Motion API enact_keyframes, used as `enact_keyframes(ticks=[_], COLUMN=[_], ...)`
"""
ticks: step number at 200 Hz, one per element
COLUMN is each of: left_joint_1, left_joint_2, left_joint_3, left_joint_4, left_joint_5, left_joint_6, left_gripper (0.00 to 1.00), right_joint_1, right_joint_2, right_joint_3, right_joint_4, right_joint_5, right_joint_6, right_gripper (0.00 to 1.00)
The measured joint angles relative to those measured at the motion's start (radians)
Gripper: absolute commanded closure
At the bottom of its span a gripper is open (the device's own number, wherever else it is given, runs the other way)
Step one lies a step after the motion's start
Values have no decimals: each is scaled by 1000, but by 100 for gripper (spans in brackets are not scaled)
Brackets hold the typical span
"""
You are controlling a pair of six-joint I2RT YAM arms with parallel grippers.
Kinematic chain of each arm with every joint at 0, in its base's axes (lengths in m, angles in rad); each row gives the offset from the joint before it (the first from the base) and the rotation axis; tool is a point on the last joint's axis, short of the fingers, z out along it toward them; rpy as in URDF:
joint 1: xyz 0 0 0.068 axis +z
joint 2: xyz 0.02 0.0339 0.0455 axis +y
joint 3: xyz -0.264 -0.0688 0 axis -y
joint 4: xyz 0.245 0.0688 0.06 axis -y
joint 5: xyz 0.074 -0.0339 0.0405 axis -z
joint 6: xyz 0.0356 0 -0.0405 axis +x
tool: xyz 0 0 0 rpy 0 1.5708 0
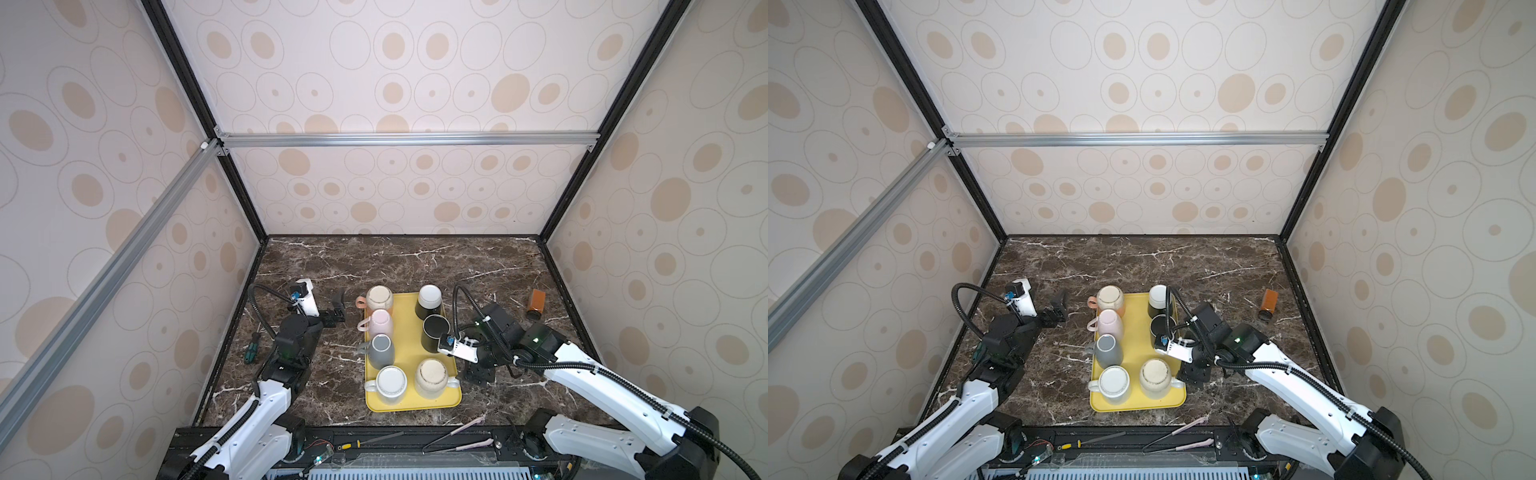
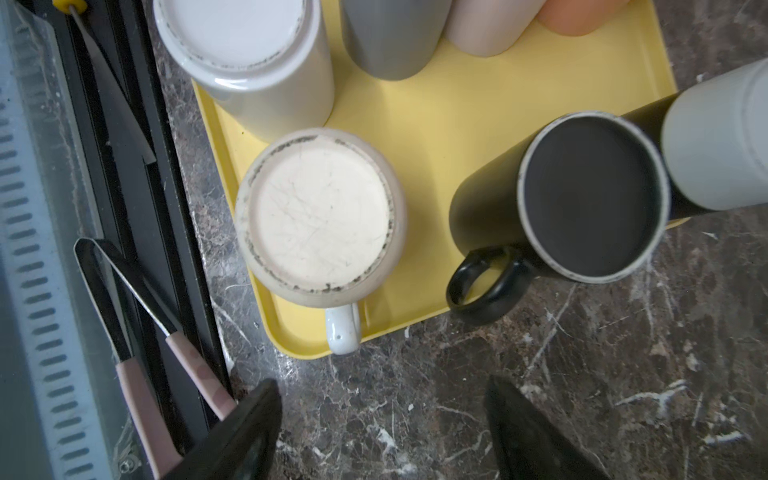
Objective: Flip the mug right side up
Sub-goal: 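Reach the right gripper to the upside-down white speckled mug nearest the robot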
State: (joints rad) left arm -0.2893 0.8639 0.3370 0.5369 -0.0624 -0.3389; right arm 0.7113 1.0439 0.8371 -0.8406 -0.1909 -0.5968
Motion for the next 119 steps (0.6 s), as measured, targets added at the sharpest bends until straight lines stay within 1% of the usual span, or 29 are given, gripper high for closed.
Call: enact_keyframes(ticks=[15, 45, 76, 119], left_joint_1=[0, 0, 0, 0], left_joint_2=[2, 24, 28, 28], left_joint_3=[0, 0, 0, -3], left_joint_4=[2, 3, 5, 9], left_joint_5=[0, -2, -6, -10], left_joint_6=[0, 0, 0, 1], left_gripper=[0, 0, 0, 0], right_joint_1=[6, 8, 18, 61], right_joint_2=[0, 0, 6, 94], right_joint_3=[-31, -69, -71, -71], right_joint_4=[-2, 15, 45, 63], right_joint_5=[2, 2, -3, 14], right_joint_6=[-8, -14, -14, -11], right_gripper=[32, 33, 35, 41])
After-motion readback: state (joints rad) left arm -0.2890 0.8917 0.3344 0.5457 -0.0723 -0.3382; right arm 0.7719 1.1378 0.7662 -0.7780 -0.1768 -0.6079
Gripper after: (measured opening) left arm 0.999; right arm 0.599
